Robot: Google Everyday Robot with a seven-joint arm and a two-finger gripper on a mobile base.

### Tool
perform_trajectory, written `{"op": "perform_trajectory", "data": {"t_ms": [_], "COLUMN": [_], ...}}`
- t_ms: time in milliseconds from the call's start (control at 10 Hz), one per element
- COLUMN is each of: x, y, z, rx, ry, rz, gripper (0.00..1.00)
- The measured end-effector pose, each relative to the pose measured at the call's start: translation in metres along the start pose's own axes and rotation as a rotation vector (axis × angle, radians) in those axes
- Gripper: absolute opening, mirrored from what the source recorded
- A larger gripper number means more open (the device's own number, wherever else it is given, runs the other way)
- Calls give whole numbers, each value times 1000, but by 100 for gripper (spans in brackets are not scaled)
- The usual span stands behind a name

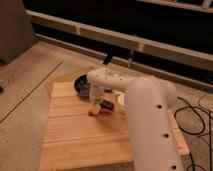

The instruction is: Drag the pepper across the table

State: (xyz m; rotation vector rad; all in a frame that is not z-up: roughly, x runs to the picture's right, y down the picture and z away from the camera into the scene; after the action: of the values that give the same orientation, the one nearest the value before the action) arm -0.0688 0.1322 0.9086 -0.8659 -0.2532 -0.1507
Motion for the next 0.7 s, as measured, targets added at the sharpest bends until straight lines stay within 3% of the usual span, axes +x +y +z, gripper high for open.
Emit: {"op": "perform_trajectory", "data": {"t_ms": [300,700], "x": [-10,-29], "y": [-9,-21], "z": [-6,-1], "rx": [18,17], "ry": [-8,-34], "rz": [-20,-66], "gripper": [0,0]}}
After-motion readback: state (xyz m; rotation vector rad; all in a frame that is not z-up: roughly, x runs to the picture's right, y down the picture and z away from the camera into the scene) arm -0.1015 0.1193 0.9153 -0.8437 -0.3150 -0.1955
